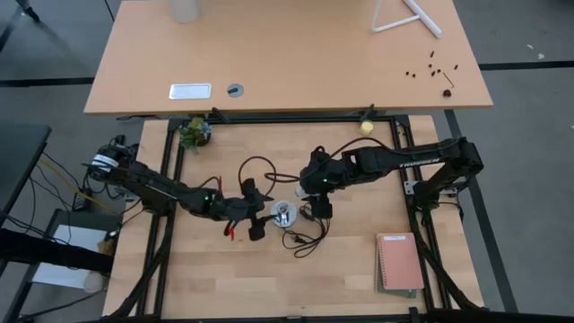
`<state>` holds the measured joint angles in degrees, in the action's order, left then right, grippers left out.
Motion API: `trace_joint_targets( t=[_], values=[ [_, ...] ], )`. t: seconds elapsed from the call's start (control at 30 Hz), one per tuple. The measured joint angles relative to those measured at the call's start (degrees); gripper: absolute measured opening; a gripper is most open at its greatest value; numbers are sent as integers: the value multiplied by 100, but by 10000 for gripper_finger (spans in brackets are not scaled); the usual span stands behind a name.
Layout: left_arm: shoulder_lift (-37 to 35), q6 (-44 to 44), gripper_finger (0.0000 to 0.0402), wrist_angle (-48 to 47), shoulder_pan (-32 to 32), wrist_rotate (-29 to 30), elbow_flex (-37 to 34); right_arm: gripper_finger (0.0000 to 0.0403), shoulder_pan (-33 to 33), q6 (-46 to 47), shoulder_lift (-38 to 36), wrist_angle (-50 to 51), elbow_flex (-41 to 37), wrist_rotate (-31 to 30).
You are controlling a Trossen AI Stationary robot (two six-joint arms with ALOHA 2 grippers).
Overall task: Screw lightbulb
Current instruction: Insert the lightbulb into the lamp
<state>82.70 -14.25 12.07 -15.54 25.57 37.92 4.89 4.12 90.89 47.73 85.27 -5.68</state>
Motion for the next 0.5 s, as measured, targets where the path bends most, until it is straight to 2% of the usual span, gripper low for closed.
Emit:
trace_joint_targets(
  t=[0.13,0.27,0.4,0.5],
  values=[
    [1,-269,268,5,-324,581,-162,268,29,1,-9,278,197,-224],
    [333,-286,268,652,-504,957,-475,268,31,9,-7,309,250,-220],
    [929,-217,268,2135,-512,979,-713,268,31,13,73,326,204,-220],
    [1485,-115,268,2804,-484,975,-787,268,60,15,120,288,205,-218]
  ],
)
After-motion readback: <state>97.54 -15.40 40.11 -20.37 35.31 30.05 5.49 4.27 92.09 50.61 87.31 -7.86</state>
